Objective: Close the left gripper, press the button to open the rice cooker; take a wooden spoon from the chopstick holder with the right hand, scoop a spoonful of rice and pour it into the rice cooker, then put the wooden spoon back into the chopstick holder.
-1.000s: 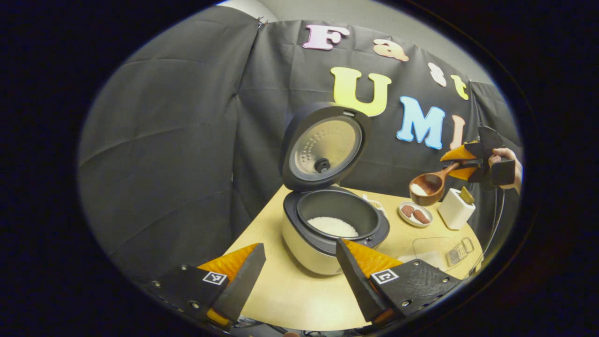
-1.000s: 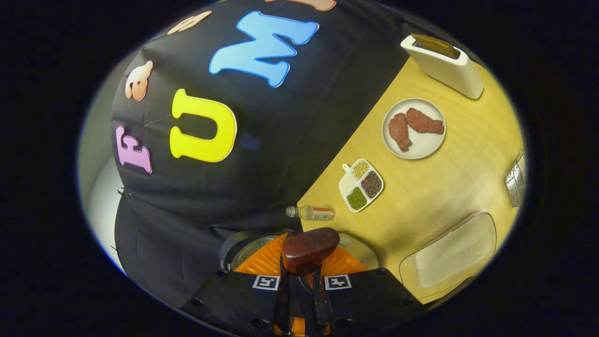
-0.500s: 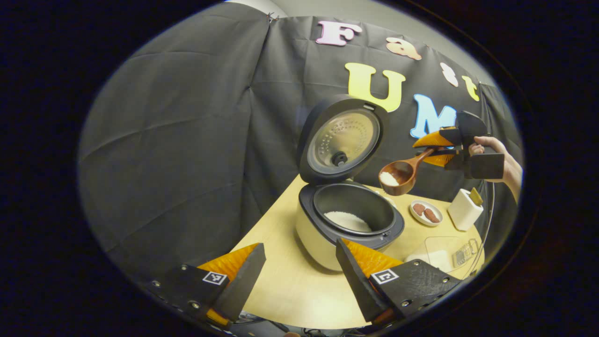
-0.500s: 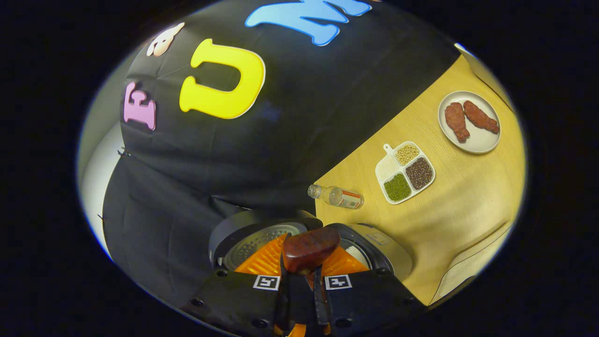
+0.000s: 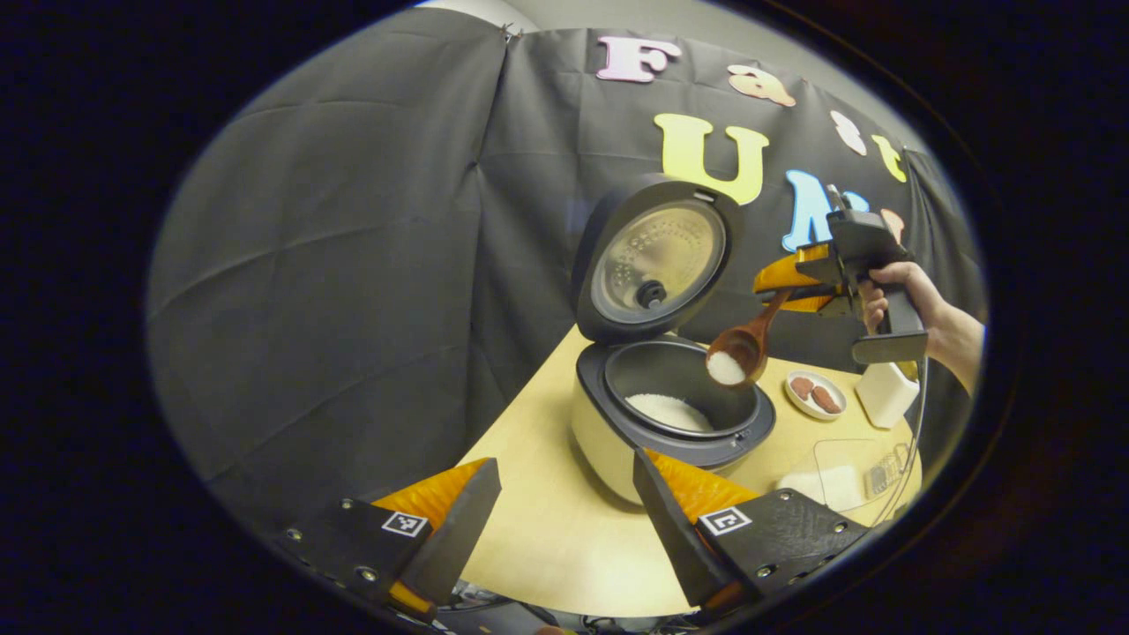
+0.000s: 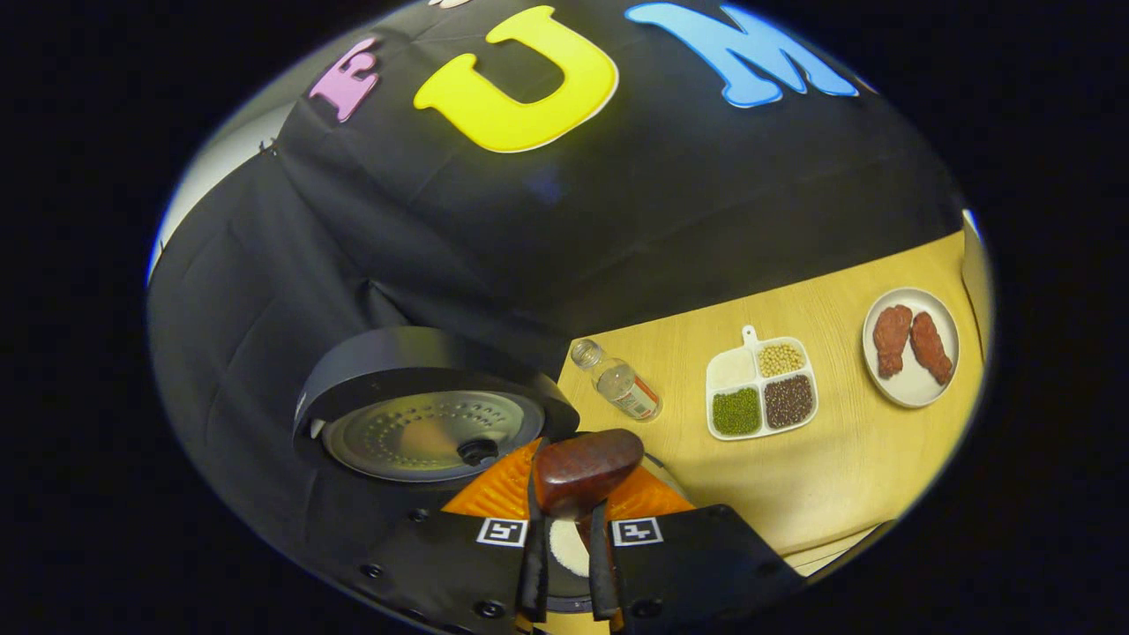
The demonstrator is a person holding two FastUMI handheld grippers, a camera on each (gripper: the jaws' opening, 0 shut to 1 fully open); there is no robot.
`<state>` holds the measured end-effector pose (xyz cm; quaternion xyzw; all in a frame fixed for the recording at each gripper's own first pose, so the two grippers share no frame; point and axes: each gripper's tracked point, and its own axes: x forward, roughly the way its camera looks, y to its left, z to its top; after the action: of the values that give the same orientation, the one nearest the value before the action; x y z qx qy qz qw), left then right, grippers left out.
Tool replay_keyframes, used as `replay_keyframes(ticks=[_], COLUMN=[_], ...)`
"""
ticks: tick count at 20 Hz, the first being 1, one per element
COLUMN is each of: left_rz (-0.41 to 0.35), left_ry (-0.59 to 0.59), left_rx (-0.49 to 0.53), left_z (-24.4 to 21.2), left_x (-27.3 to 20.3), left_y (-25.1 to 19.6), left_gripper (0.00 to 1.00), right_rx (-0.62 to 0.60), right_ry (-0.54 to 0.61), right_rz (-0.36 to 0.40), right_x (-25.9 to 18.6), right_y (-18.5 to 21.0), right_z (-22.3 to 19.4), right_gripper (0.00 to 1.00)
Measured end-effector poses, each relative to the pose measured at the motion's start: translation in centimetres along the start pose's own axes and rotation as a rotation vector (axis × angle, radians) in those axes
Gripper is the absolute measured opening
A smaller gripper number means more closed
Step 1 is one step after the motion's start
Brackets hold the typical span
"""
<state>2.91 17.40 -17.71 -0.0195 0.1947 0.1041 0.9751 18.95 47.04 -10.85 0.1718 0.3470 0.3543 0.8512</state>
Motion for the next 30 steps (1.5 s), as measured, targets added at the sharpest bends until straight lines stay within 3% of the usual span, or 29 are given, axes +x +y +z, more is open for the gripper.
replay_keyframes(ticks=[3, 4, 17, 18, 20, 23, 24, 25, 30], left_rz=[0.005, 0.005, 0.024, 0.025, 0.024, 0.016, 0.017, 0.02, 0.028], left_ry=[0.004, 0.002, -0.002, -0.002, 0.001, 0.007, 0.011, 0.01, 0.009], left_rx=[0.001, 0.001, -0.017, -0.018, -0.024, -0.028, -0.034, -0.039, -0.053], left_z=[-0.1, -0.1, -0.1, -0.2, -0.3, -0.5, -0.6, -0.6, -0.7], left_x=[0.2, 0.0, 0.0, 0.0, 0.1, 0.1, 0.0, 0.0, 0.0], left_y=[0.2, 0.2, 1.3, 1.2, 1.2, 1.1, 1.2, 1.2, 1.5], left_gripper=[0.95, 0.95, 0.95, 0.95, 0.95, 0.95, 0.95, 0.95, 0.95], right_rx=[-0.093, -0.115, -0.428, -0.438, -0.49, -0.621, -0.651, -0.682, -0.895], right_ry=[0.011, 0.012, -0.019, -0.024, -0.035, -0.05, -0.063, -0.08, -0.171], right_rz=[-0.005, -0.007, 0.012, 0.008, 0.018, 0.023, 0.025, 0.039, 0.085], right_x=[0.5, 0.6, 1.4, 1.3, 1.2, 0.8, 0.7, 0.6, -1.2], right_y=[1.0, 1.3, 4.4, 4.6, 5.2, 6.3, 6.7, 7.2, 9.9], right_z=[-0.2, -0.3, 0.0, 0.0, 0.0, -0.4, -0.6, -0.6, -0.3], right_gripper=[0.17, 0.21, 0.21, 0.17, 0.2, 0.17, 0.21, 0.17, 0.21])
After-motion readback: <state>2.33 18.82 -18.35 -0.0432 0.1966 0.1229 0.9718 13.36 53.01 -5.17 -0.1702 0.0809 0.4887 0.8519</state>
